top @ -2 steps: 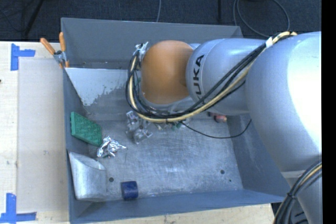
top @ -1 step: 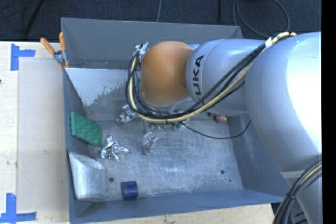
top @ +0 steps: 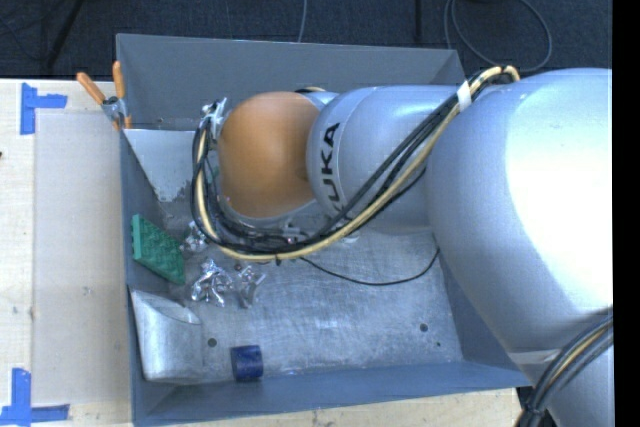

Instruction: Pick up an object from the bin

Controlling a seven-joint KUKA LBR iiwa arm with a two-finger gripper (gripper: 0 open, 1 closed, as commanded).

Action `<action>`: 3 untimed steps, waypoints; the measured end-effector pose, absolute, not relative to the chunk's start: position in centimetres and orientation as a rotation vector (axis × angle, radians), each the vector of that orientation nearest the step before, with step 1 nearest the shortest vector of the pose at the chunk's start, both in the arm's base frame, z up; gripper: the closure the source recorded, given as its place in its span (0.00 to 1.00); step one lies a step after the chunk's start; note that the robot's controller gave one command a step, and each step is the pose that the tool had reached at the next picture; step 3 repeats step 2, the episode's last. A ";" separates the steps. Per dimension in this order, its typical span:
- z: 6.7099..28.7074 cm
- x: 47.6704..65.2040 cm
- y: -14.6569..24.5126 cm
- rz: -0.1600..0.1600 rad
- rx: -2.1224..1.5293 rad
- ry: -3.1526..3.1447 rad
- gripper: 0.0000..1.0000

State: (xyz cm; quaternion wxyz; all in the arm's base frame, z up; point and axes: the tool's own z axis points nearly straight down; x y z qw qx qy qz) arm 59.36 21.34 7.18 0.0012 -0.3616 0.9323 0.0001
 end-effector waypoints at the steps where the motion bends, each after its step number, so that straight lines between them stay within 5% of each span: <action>1: 7.3 59.5 21.3 0.003 -1.124 2.926 1.00; 2: 22.9 58.1 21.5 0.000 -1.235 2.877 1.00; 3: 22.9 58.1 21.5 0.000 -1.235 2.877 1.00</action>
Offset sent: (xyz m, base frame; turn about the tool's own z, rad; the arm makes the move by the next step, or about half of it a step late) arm 0.0000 0.0000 0.0000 0.0000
